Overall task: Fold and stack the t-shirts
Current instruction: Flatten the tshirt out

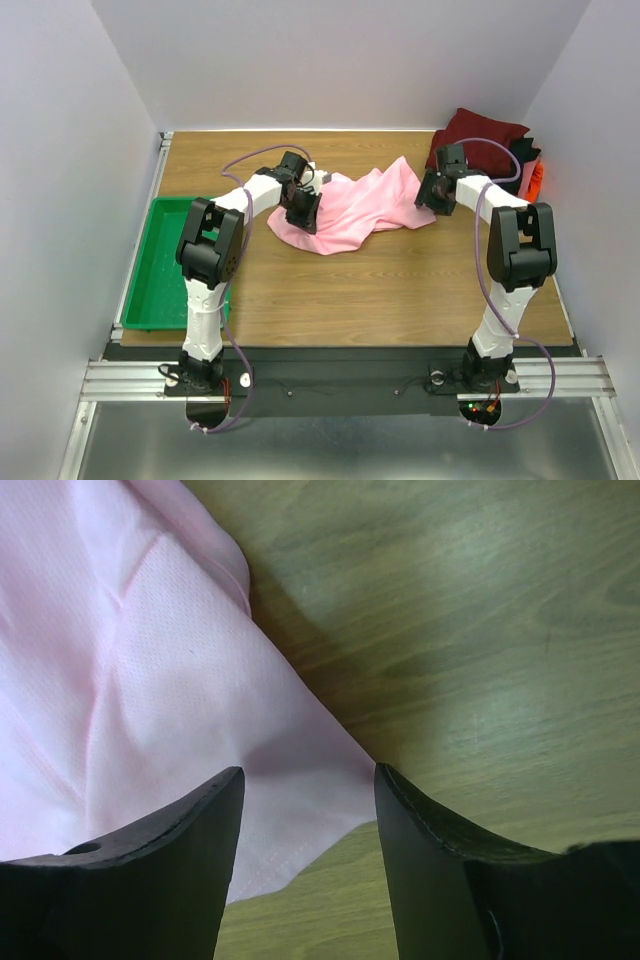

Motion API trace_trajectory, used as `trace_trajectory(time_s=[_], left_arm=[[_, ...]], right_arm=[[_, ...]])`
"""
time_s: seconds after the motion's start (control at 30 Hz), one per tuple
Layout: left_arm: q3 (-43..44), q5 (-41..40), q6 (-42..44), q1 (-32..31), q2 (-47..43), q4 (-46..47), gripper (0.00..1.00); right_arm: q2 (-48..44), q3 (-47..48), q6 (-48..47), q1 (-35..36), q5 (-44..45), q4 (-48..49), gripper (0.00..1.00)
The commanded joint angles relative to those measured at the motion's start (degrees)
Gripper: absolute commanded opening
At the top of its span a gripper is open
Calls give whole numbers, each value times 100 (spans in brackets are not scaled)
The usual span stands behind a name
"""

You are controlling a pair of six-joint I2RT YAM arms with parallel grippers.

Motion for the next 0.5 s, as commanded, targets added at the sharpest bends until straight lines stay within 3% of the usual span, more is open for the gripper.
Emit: trace_trajectory(time_s=[0.0, 0.47], left_arm=[[284, -58, 62, 28, -87, -175, 0], [266, -76, 62, 28, -113, -210, 0]], right_arm=[[-3, -114, 110, 30, -88, 188, 60], [119, -264, 84, 30, 18, 188, 61]])
